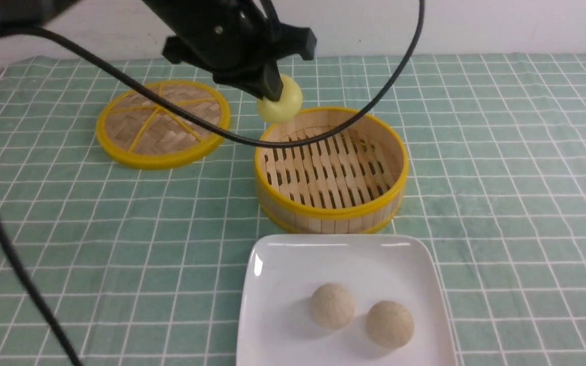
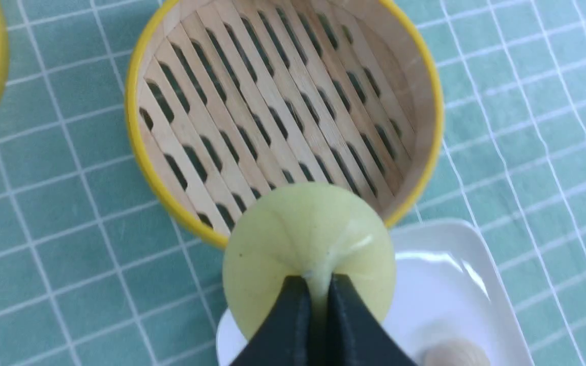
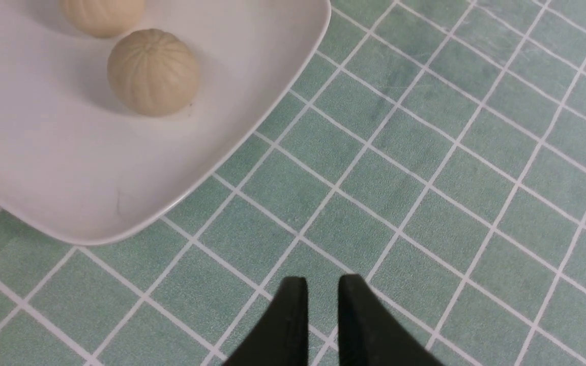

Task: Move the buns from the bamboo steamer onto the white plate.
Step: 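Carry the bun from the bamboo steamer to the plate with the left gripper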

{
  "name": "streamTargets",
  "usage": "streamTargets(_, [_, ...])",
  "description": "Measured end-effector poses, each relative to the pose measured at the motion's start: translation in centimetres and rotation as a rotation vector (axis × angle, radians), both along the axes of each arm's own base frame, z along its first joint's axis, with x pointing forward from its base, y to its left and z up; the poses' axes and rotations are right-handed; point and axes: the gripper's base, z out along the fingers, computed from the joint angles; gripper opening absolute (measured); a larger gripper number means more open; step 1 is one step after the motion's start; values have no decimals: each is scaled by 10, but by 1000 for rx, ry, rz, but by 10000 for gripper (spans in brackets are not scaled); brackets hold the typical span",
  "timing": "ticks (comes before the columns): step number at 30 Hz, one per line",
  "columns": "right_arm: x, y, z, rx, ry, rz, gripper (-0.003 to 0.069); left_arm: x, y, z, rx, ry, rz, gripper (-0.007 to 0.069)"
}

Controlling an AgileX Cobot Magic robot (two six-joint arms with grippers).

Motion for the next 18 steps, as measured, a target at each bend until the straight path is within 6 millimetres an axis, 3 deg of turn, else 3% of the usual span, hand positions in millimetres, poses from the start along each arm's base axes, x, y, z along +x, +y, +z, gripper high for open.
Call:
streamTargets(3, [0, 0, 0, 0, 0, 0, 118, -23, 11, 16, 21, 12, -32, 21])
streamTargets(5, [0, 0, 0, 0, 0, 0, 120, -29, 14, 10, 36, 38, -37, 21])
streamTargets(10, [0, 0, 0, 0, -3, 0, 125, -35, 15, -49, 105, 230, -41, 22])
streamTargets(13, [0, 0, 0, 0, -4, 0, 129, -41, 9, -103, 83, 363, -28, 22])
streamTargets(18, [0, 0, 0, 1, -4, 0, 132, -47, -10, -155, 55, 391, -23, 28])
